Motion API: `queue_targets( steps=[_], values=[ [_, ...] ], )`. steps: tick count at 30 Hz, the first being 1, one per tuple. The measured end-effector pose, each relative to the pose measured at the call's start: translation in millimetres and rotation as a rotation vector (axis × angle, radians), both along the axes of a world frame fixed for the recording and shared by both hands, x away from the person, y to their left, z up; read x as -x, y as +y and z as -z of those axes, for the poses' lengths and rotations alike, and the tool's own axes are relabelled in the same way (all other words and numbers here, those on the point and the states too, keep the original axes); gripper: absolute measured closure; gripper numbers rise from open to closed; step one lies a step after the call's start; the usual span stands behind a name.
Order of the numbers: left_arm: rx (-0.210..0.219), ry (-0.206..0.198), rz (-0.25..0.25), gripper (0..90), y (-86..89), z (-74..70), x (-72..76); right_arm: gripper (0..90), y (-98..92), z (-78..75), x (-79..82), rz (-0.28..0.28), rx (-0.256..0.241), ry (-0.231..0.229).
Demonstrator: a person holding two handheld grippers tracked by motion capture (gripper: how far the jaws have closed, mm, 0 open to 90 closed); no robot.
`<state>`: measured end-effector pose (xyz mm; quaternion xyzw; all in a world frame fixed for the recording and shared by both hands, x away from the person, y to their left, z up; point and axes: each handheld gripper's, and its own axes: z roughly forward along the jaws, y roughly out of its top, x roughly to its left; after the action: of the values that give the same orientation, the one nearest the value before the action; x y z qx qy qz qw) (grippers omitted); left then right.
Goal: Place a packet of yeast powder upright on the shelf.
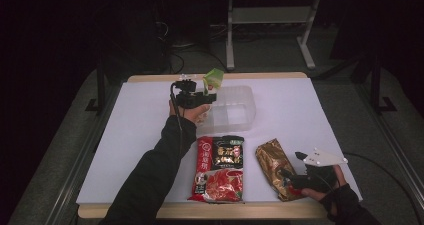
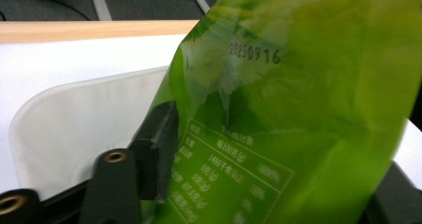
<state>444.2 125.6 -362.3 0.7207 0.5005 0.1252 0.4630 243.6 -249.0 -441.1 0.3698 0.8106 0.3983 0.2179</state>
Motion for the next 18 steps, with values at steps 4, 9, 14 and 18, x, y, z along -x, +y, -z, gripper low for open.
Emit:
queue_targets(
  steps=[4, 9, 14, 18],
  values=[
    [-0.115, 0.034, 0.090, 47.6, 2.2, -4.8, -4.7, 24.4, -0.8, 0.8, -0.7, 0.002, -0.001, 0.005],
    [-0.215, 0.028, 0.171, 41.8, 0.8, -9.5, -13.2, 24.5, 0.3, 0.8, -0.5, -0.006, 0.001, 0.011],
    [-0.260, 0.067, 0.235, 33.0, -4.3, -7.3, -27.4, 24.5, 0.5, 2.0, -1.2, -0.013, -0.002, 0.020],
    [-0.282, 0.069, 0.247, 32.0, -6.9, -7.3, -32.9, 24.8, -1.5, 2.3, -1.1, -0.010, -0.007, 0.023]
  ],
)
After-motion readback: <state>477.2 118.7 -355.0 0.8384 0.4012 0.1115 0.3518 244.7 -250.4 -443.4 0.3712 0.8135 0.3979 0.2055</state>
